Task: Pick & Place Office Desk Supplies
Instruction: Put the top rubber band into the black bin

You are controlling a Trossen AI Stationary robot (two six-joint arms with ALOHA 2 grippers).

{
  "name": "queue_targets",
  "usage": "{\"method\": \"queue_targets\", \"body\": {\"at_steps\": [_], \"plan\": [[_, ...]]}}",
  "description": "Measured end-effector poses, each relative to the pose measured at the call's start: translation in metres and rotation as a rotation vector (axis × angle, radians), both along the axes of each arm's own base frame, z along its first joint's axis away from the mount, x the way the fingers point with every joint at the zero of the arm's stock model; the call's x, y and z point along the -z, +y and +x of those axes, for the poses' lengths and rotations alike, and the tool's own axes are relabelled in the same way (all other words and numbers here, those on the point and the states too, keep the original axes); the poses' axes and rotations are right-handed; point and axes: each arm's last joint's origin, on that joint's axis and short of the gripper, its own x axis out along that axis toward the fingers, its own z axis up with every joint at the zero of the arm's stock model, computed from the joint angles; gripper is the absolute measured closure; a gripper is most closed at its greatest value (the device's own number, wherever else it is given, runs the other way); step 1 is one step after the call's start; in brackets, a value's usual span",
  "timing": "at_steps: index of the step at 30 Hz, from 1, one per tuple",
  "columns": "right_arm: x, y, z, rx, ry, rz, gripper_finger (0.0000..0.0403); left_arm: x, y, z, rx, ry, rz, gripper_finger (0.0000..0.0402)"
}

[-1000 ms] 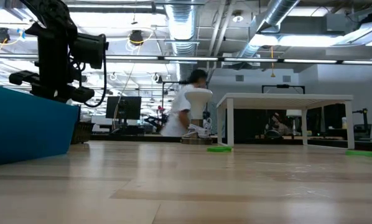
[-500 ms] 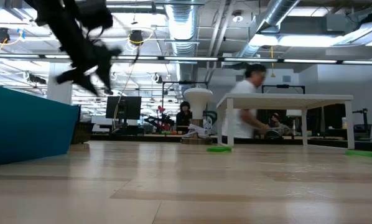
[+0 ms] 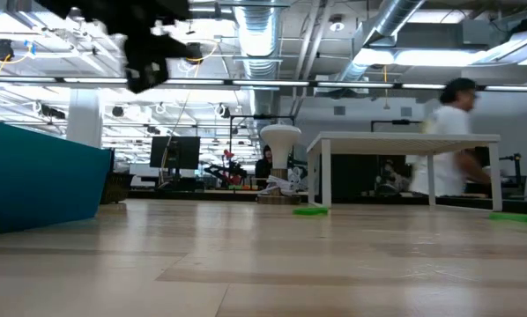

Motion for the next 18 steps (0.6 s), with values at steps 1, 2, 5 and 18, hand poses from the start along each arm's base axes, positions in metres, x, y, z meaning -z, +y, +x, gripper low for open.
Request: {"method": "queue_targets", "body": {"at_steps": [1,2,5,18], "plan": [[0.000,0.000,0.000,0.000,0.000,0.000,0.0255,0.003,-0.004,0.010,-0.035,-0.010,0.031,0.0245],[0.000,0.000,0.000,0.000,0.000,0.000,0.0255,0.004,-0.006,0.020,-0.066,-0.014,0.064,0.0242],[0.000,0.000,0.000,0.000,-0.002,0.002,0.0255,0.007,-0.007,0.057,-0.082,-0.003,0.168,0.0231],[0.000,0.001,0.000,-0.003,-0.003,0.005,0.0255,0.022,0.045,0.176,-0.041,0.442,0.348,0.0222]]}}
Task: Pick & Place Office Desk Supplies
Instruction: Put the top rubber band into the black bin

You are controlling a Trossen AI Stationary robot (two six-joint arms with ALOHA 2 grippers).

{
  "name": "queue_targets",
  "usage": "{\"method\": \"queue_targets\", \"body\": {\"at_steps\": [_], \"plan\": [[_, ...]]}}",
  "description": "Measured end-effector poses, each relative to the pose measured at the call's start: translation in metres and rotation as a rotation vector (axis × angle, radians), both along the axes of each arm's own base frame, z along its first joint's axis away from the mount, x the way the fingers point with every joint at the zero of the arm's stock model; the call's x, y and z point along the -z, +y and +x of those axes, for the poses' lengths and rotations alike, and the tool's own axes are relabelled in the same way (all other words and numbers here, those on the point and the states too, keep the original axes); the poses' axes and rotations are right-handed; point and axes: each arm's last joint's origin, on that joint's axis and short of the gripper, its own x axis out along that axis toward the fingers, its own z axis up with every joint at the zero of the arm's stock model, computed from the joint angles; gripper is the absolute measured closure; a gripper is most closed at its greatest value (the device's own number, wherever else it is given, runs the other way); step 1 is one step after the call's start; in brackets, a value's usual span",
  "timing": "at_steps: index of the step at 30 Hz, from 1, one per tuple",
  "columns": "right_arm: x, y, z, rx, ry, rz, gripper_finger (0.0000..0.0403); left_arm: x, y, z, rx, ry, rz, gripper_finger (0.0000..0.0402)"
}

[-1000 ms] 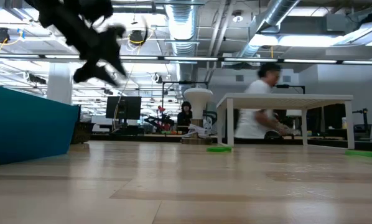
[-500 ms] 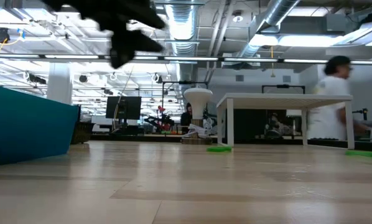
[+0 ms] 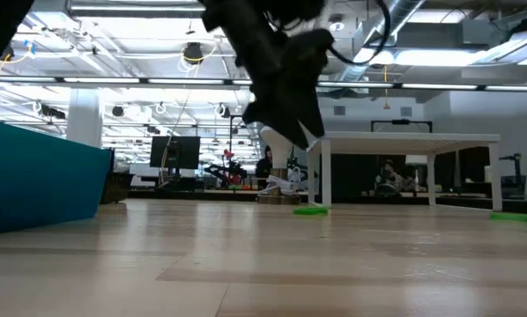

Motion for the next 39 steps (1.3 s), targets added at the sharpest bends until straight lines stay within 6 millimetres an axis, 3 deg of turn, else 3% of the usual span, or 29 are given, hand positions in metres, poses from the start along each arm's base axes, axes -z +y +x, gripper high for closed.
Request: {"method": "queue_targets", "body": {"at_steps": [13,21,25,31,34,39], "plan": [[0.000,0.000,0.000,0.003,-0.004,-0.012,0.0255,0.066,0.007,0.022,-0.048,0.069,0.072,0.0246],[0.000,0.000,0.000,0.002,-0.003,-0.006,0.0255,0.085,0.011,0.028,-0.109,0.066,0.187,0.0254],[0.000,0.000,0.000,0.002,-0.002,-0.006,0.0255,0.090,0.008,0.028,-0.142,0.076,0.206,0.0289],[0.000,0.000,0.000,0.002,-0.002,-0.010,0.0255,0.102,0.001,0.024,-0.172,0.080,0.183,0.0389],[0.000,0.000,0.000,0.004,-0.004,-0.017,0.0255,0.100,-0.002,0.024,-0.149,0.050,0.176,0.0398],[0.000,0.000,0.000,-0.016,-0.007,-0.022,0.0255,0.073,-0.003,0.031,0.006,-0.104,0.109,0.0400]]}}
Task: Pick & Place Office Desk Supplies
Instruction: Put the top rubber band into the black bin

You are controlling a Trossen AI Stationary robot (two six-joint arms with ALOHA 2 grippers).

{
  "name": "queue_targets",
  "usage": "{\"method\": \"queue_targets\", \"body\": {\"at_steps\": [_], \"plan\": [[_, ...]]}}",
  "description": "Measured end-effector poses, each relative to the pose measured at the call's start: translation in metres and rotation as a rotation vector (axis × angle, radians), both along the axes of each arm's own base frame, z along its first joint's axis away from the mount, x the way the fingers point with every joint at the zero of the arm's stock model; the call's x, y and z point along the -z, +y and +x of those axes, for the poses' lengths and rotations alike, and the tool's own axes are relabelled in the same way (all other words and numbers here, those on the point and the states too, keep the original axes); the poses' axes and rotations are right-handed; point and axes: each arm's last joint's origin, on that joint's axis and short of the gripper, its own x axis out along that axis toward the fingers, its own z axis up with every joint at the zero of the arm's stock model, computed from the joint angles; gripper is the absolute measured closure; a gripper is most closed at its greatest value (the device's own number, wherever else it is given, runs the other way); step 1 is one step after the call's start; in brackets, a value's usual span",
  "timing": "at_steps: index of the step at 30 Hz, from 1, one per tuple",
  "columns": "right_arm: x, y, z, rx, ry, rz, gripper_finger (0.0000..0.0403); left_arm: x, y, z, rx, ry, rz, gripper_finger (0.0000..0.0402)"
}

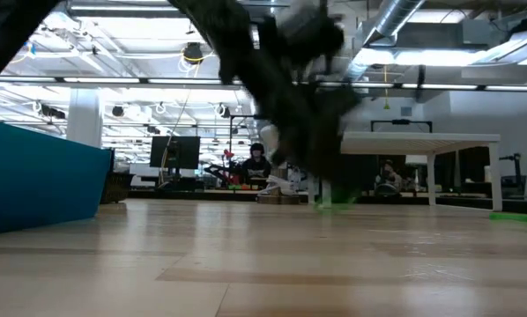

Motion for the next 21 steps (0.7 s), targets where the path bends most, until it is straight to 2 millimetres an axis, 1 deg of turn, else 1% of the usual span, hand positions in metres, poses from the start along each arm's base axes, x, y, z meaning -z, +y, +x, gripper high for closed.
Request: {"method": "queue_targets", "body": {"at_steps": [1,4,5,7,9,10,12,13,15,17,19,21], "plan": [[0.000,0.000,0.000,-0.001,0.000,0.000,0.0255,-0.015,-0.001,0.001,0.050,-0.055,-0.012,0.0400],[0.000,0.000,0.000,-0.003,0.000,-0.001,0.0255,-0.075,0.002,-0.003,0.199,-0.250,-0.040,0.0400],[0.000,0.000,0.000,-0.003,0.000,-0.001,0.0255,-0.088,0.005,-0.007,0.224,-0.274,-0.039,0.0401],[0.000,0.000,0.000,-0.005,-0.001,-0.003,0.0255,-0.100,0.010,-0.017,0.259,-0.249,-0.039,0.0401],[0.000,0.000,0.000,-0.005,-0.001,-0.004,0.0255,-0.109,0.014,-0.032,0.304,-0.166,-0.069,0.0401],[0.000,0.000,0.000,-0.005,-0.001,-0.004,0.0255,-0.118,0.016,-0.043,0.325,-0.130,-0.089,0.0401],[0.000,0.000,0.000,-0.011,-0.001,-0.005,0.0255,-0.132,0.015,-0.066,0.345,-0.004,-0.111,0.0401],[0.000,0.001,0.000,-0.018,-0.002,-0.007,0.0255,-0.133,0.013,-0.079,0.337,0.085,-0.116,0.0401],[0.000,0.001,0.000,-0.028,-0.004,-0.009,0.0255,-0.124,0.011,-0.104,0.287,0.263,-0.126,0.0401],[0.000,0.001,0.000,-0.029,-0.004,-0.010,0.0255,-0.119,0.012,-0.131,0.180,0.396,-0.150,0.0401],[0.000,0.001,0.000,-0.029,-0.005,-0.013,0.0255,-0.117,0.015,-0.162,0.046,0.471,-0.134,0.0401],[0.000,0.001,0.000,-0.028,-0.005,-0.015,0.0255,-0.106,0.025,-0.190,-0.175,0.509,-0.064,0.0401]]}}
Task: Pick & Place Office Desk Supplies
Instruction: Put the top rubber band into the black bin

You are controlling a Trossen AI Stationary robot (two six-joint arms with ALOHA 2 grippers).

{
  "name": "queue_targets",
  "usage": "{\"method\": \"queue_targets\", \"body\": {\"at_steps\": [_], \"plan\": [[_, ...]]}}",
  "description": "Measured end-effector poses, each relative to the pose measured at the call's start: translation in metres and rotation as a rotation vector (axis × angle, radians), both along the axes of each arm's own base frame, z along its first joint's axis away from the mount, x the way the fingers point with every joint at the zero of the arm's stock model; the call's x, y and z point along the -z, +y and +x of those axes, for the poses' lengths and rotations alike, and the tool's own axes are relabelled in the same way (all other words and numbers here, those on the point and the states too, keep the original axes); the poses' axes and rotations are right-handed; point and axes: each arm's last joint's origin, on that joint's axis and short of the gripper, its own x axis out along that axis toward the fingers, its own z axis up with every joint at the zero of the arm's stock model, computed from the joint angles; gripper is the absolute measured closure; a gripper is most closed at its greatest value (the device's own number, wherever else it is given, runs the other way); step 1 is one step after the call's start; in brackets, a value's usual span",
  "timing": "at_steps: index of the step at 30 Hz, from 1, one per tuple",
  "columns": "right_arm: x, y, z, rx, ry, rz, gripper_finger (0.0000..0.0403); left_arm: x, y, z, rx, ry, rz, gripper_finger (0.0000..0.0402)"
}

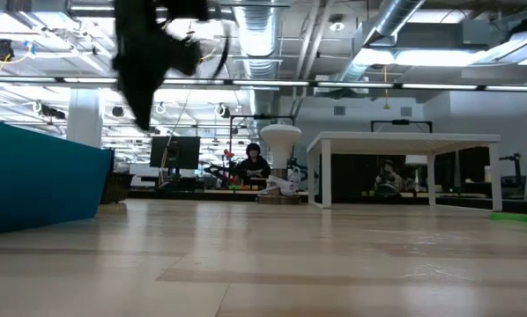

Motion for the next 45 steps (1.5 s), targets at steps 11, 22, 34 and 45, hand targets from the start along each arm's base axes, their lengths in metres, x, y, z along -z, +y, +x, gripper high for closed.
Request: {"method": "queue_targets", "body": {"at_steps": [11,22,34,45], "plan": [[0.002,0.000,0.001,-0.002,0.026,0.004,0.0255,0.038,0.069,-0.115,-0.759,0.002,0.022,0.0401],[0.002,-0.002,0.002,0.004,0.032,0.021,0.0255,0.064,0.079,-0.132,-0.873,-0.071,0.015,0.0401],[0.002,-0.002,0.002,0.005,0.033,0.021,0.0255,0.062,0.091,-0.131,-0.937,-0.150,0.049,0.0401],[0.002,-0.002,0.002,0.005,0.033,0.021,0.0255,0.061,0.096,-0.130,-0.952,-0.193,0.087,0.0352]]}}
